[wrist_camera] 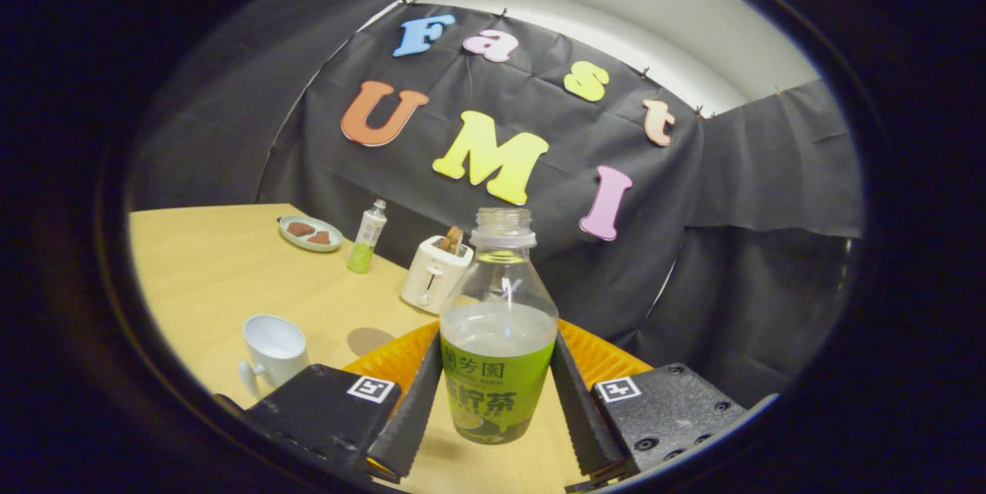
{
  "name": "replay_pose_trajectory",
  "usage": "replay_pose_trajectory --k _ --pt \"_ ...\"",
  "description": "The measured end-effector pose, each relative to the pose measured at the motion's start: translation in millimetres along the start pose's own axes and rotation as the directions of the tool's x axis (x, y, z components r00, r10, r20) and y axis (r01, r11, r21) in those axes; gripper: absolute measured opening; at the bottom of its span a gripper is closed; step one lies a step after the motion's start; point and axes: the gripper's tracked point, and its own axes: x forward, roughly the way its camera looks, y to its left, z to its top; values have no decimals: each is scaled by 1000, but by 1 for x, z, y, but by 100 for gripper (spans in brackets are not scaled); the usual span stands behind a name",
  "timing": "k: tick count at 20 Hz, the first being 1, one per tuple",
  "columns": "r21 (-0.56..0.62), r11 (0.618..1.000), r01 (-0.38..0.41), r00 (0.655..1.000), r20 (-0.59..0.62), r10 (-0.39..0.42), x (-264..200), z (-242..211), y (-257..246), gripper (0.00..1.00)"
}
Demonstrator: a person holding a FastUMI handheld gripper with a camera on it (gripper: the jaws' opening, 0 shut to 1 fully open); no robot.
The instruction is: Take the bottle from table, then pour the juice into the cup, finally place the bottle on the coaster
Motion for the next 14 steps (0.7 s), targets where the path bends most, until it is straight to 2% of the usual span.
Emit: replay_pose_trajectory --k 5,11,14 --pt "-146 989 9 998 -57 -17 6 -7 10 80" --pt "-303 953 -8 993 -115 -28 3 -27 36 80" --pt "-391 921 -4 992 -118 -46 4 -37 45 80"
